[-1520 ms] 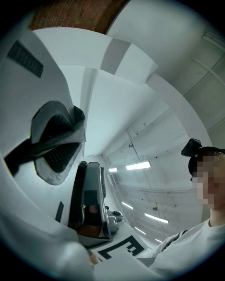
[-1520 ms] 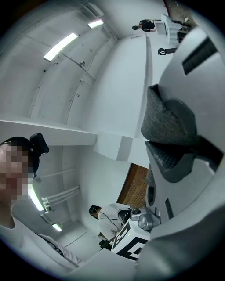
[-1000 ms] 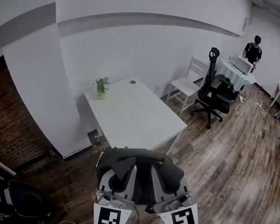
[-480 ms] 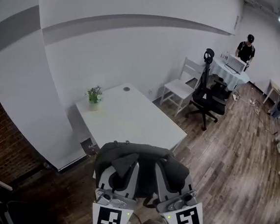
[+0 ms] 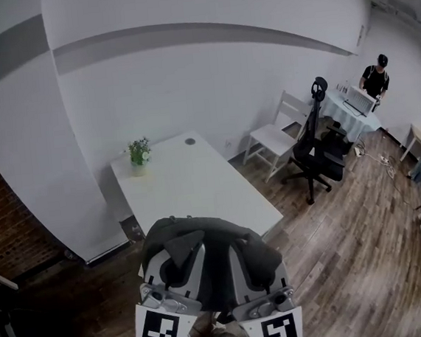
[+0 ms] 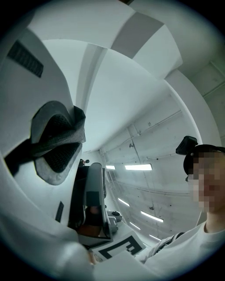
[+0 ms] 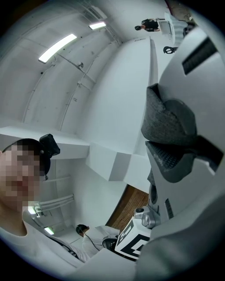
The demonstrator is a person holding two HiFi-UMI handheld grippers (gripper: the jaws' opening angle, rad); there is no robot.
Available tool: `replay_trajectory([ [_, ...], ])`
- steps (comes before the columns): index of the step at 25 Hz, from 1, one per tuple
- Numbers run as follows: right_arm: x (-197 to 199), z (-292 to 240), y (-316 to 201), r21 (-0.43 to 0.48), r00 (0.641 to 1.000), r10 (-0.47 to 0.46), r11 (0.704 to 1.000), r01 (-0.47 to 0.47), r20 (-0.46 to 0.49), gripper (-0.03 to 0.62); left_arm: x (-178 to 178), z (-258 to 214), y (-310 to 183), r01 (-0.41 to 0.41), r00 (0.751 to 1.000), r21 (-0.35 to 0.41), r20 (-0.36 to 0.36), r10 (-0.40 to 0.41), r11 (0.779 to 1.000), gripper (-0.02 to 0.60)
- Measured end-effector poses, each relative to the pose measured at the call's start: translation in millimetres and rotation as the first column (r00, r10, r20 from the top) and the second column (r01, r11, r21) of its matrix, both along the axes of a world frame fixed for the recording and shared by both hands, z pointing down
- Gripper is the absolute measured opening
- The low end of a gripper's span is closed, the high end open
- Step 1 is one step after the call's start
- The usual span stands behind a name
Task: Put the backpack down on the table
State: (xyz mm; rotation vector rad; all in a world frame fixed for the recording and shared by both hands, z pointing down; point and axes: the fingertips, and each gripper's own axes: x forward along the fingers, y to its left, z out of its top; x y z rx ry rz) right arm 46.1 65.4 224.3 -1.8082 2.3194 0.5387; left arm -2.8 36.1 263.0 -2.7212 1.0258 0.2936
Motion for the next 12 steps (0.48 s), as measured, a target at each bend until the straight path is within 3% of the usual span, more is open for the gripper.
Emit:
replay_trajectory([
  [4, 14.1, -12.2, -19.9, 0.043, 1.0, -0.025, 0.999, 0.025, -0.005, 0.051, 13.4, -8.4, -17.0, 0.023, 1.0, 0.014, 0.001, -0.023, 1.0, 0.032],
  [12, 29.5, -13.4, -61.8, 0.04, 0.997, -0.073, 0.997, 0.073, -0.005, 0.051, 25.6, -11.1, -55.4, 0.071, 0.997, 0.021, -0.011, -0.071, 0.997, 0.032],
])
